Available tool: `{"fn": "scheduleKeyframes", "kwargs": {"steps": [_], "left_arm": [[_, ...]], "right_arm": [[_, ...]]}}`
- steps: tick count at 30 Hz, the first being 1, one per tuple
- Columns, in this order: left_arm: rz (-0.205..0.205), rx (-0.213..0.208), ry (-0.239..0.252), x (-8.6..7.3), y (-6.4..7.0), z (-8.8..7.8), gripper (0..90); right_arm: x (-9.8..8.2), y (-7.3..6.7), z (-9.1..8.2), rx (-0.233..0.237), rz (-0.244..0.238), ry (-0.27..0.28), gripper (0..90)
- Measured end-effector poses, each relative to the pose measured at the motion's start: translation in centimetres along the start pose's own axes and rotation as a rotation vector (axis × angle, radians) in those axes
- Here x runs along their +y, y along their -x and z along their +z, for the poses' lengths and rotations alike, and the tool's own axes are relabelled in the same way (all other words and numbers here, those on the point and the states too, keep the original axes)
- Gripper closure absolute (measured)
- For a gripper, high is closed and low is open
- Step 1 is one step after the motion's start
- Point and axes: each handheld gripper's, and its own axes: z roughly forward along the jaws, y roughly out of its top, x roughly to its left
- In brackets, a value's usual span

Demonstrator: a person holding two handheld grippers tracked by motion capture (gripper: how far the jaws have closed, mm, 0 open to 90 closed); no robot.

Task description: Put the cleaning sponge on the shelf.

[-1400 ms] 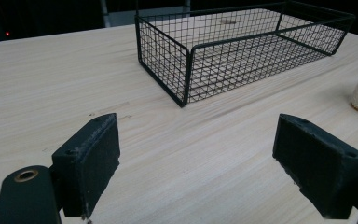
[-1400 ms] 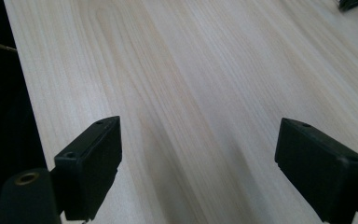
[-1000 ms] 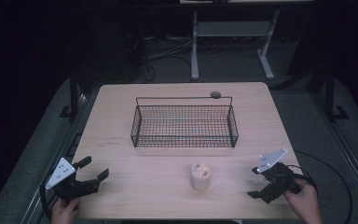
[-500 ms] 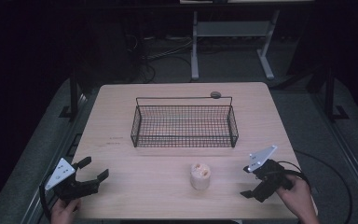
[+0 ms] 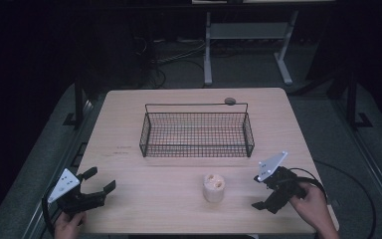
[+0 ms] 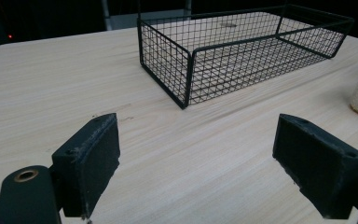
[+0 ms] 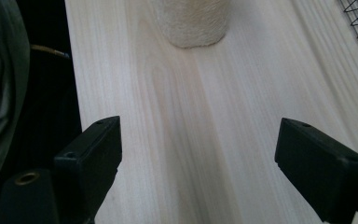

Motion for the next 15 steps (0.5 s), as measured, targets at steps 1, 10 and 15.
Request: {"fn": "scheduleKeyframes", "kwargs": {"steps": [1,10,15], "left_arm": [[0.000,0.000,0.000,0.0,0.0,0.0,14.0],[0.002,0.003,0.003,0.0,-0.2,-0.2,13.9],[0.002,0.001,0.003,0.0,-0.1,-0.1,13.9]], "right_arm": [[0.1,0.1,0.0,0.001,0.000,-0.002,14.4],[1.8,0.0,0.7,0.015,-0.019,-0.040,14.4],[2.4,0.0,0.9,0.023,-0.029,-0.041,14.4]]}}
